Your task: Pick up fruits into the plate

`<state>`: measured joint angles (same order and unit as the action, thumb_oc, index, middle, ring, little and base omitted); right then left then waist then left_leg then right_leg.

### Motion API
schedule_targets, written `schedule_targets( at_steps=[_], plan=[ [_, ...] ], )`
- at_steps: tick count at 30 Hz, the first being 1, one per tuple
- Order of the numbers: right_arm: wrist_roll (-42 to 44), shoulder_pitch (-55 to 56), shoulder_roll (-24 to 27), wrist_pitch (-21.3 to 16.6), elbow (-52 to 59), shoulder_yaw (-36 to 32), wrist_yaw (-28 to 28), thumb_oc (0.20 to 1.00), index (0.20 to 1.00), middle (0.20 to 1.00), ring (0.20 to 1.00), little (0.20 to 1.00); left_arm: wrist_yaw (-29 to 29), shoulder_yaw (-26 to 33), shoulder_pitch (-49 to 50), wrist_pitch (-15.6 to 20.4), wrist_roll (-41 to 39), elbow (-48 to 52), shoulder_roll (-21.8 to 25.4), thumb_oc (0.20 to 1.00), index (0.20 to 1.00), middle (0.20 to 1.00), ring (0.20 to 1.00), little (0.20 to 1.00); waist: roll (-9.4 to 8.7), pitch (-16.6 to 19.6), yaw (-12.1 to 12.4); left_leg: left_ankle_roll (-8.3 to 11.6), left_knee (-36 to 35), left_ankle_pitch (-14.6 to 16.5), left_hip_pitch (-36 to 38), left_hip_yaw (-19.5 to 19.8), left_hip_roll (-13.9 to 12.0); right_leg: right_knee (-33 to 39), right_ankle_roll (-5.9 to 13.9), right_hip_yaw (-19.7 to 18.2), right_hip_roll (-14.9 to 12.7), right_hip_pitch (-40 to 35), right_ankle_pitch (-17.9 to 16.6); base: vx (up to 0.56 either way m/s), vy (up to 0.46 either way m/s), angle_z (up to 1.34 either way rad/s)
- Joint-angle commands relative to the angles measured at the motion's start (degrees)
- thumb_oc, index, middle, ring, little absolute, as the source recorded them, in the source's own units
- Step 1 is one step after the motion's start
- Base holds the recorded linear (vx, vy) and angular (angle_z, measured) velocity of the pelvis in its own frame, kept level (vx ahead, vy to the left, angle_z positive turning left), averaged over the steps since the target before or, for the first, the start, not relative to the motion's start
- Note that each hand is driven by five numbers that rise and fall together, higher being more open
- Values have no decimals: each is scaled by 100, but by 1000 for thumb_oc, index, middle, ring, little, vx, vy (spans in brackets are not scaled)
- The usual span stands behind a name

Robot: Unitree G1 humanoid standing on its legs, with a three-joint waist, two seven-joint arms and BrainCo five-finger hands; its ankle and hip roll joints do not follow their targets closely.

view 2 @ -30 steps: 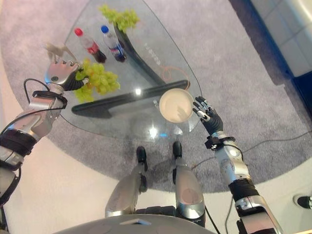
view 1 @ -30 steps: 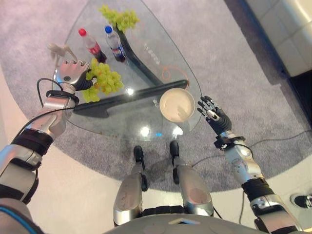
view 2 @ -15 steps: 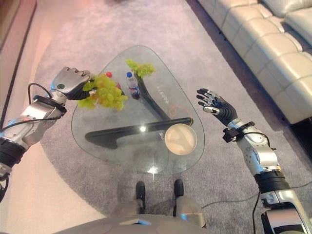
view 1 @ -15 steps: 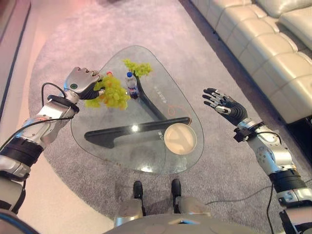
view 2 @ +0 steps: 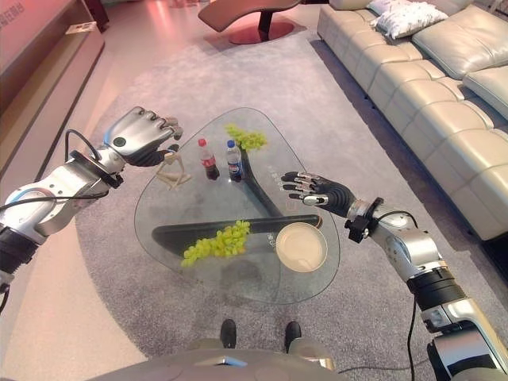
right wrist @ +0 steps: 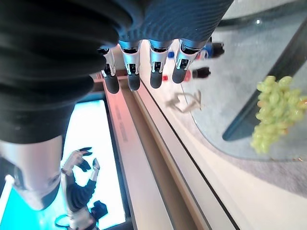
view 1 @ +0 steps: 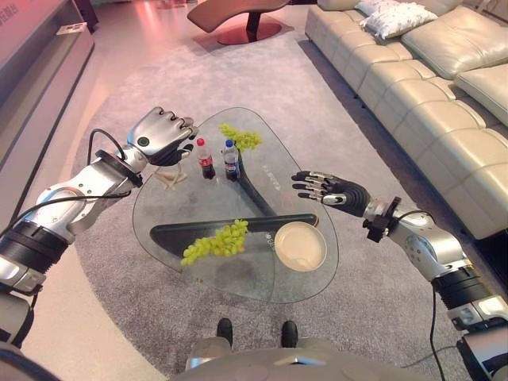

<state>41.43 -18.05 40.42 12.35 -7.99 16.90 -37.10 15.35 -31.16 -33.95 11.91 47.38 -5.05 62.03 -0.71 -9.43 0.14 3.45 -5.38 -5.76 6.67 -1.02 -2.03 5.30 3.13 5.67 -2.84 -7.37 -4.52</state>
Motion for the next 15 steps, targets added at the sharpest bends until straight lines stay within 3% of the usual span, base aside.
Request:
schedule_targets(
  at_steps=[1,7,14,15],
  plan=[
    [43,-341,-55,-74,332,162,-169,1000,1000,1000,1000,1000,34,-164,-633,49,-117,-5,15,200,200,200,200,200,-99,434,101,-176,197,1092,344,-13,230,-145,350,253,-284,-231,561,13,28,7],
    [-134,-411,-322,46,409,497,-120,1000,1000,1000,1000,1000,-202,-315,-893,29,-199,303,-197,200,200,200,200,200,-65,452,167,-165,170,1137,414,31,225,-122,354,366,-300,-335,635,15,16,11],
    [-140,-343,-474,55,461,631,-39,1000,1000,1000,1000,1000,-601,-277,-830,-244,-502,389,-330,200,200,200,200,200,-53,450,188,-165,175,1091,406,12,227,-114,360,386,-317,-337,596,8,5,4],
    [-132,-255,-518,50,484,609,1,1000,1000,1000,1000,1000,-689,-198,-673,-333,-553,338,-419,580,580,580,580,580,-50,435,183,-160,187,1088,410,3,220,-121,362,375,-316,-341,592,95,14,4]
  ],
)
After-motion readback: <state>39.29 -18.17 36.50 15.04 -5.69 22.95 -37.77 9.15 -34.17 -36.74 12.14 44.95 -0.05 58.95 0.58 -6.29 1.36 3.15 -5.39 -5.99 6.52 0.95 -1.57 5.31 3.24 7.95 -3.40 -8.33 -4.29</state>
